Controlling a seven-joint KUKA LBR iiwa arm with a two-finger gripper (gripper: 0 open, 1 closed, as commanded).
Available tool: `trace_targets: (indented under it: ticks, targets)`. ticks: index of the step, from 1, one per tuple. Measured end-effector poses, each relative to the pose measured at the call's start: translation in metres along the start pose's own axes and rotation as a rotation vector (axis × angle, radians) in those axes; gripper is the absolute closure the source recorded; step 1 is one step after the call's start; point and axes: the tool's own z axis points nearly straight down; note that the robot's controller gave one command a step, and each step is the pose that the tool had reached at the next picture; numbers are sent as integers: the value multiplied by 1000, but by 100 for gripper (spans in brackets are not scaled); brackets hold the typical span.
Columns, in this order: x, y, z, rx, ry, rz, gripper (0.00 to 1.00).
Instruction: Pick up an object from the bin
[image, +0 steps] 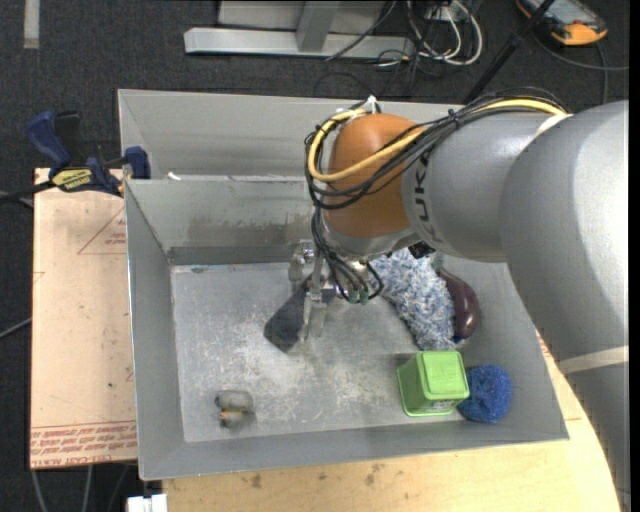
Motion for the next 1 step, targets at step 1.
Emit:
trace_targets:
  ticks: [1]
  targets:
    - [8, 3, 25, 0, -2, -102, 100]
